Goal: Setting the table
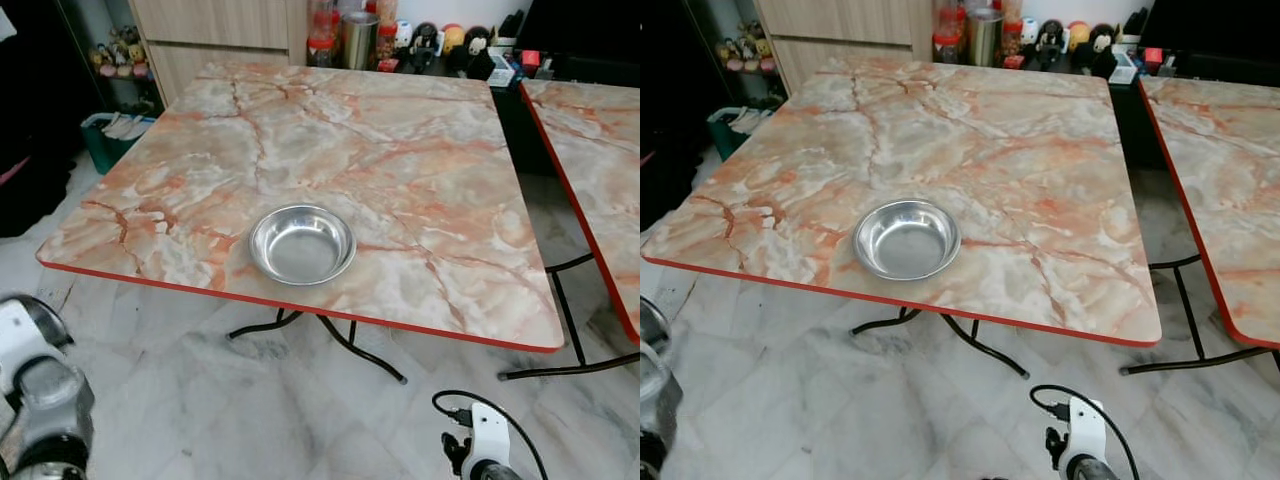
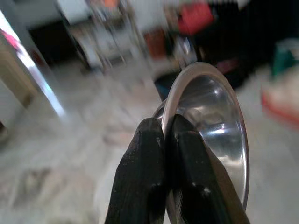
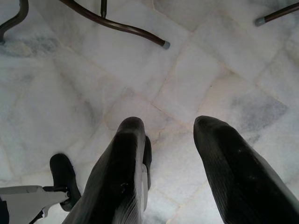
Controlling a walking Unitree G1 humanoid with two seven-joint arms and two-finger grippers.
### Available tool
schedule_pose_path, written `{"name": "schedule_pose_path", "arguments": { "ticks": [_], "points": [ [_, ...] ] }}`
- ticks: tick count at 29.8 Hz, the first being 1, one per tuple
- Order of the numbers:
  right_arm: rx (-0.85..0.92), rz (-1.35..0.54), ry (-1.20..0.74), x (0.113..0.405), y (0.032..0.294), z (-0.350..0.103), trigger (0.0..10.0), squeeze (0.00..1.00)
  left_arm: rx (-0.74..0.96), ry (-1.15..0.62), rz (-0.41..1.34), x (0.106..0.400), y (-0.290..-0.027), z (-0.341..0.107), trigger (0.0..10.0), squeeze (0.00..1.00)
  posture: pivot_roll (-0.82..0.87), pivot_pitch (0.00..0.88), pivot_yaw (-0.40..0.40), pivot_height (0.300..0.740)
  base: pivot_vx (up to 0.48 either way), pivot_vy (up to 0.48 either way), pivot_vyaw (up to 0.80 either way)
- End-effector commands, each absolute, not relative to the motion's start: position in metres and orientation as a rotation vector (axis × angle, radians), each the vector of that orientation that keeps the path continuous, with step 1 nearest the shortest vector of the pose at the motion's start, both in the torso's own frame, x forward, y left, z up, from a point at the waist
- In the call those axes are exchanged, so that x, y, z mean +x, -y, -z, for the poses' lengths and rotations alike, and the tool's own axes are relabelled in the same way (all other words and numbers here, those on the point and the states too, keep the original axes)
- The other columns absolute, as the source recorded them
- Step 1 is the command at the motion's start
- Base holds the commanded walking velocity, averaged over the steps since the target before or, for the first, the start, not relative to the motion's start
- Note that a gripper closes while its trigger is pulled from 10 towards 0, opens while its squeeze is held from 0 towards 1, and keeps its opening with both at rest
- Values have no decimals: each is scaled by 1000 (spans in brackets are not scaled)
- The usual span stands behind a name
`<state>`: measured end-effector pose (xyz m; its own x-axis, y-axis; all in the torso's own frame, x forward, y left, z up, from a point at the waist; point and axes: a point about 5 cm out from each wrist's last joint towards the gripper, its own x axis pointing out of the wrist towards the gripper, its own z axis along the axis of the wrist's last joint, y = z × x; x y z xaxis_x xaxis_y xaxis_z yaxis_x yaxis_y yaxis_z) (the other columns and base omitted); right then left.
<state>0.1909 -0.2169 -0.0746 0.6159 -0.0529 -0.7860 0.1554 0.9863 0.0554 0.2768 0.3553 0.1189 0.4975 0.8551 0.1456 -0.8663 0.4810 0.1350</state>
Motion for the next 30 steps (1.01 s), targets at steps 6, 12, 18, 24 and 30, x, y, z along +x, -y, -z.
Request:
{"name": "schedule_pose_path", "arguments": {
  "ticks": [6, 12, 18, 24, 30],
  "points": [
    [118, 122, -914, 189, 218, 76, 10000, 0, 246, 432, -854, 312, -328, -201, 10000, 0, 47, 119, -16, 736, 0, 0, 0],
    [117, 120, -915, 189, 218, 76, 10000, 0, 32, 563, -473, 345, -272, -254, 10000, 0, 50, 119, -15, 736, 0, 0, 0],
    [119, 123, -913, 190, 218, 75, 10000, 0, -196, 489, -201, 362, -236, -257, 10000, 0, 45, 124, -12, 736, 0, 0, 0],
    [123, 126, -913, 190, 217, 75, 10000, 0, -367, 403, -18, 373, -215, -252, 10000, 0, 44, 124, -11, 736, 0, 0, 0],
    [128, 126, -912, 191, 216, 75, 10000, 0, -491, 238, 192, 387, -169, -246, 10000, 0, 50, 127, -1, 736, 0, 0, 0]
  ]
}}
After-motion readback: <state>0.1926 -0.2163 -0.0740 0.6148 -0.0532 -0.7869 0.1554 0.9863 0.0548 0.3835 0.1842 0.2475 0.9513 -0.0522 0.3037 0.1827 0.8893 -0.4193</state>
